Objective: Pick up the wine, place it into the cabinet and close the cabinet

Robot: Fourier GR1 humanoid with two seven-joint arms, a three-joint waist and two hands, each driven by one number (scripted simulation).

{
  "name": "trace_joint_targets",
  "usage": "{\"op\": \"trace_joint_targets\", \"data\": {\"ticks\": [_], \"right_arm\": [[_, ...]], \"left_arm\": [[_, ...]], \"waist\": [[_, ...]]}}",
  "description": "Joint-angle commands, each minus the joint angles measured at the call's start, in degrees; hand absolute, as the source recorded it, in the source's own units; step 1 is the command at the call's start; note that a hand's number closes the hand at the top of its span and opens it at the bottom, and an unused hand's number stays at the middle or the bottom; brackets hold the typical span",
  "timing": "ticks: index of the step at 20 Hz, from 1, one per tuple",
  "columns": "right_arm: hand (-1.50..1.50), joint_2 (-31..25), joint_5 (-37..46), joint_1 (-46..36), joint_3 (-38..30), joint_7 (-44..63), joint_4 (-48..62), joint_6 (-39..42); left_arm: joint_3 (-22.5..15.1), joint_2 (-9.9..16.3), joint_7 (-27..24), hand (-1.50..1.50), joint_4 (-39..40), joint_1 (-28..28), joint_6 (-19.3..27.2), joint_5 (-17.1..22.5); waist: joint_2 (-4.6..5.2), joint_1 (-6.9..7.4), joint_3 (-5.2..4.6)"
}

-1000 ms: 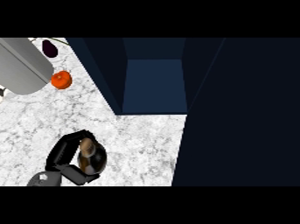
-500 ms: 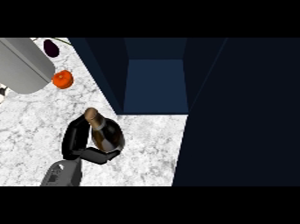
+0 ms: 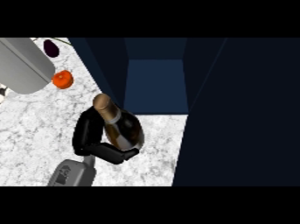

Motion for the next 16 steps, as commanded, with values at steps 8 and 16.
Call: {"op": "trace_joint_targets", "data": {"ticks": [8,16], "right_arm": [[-1.50,0.8,-3.4,2.1,-0.2,3.7,-6.2,-0.1],[-1.50,0.5,-5.2,1.9,-2.3,1.9,-3.7,1.6]], "left_arm": [[-7.5,-0.1,22.2,1.50,-12.8,-12.9,18.8,1.5],[-9.0,-0.1,28.6,1.50,-6.3,-24.6,29.5,4.0]], "waist": [[0.18,-0.50,-0.02],[0.27,-0.59,-0.04]]}}
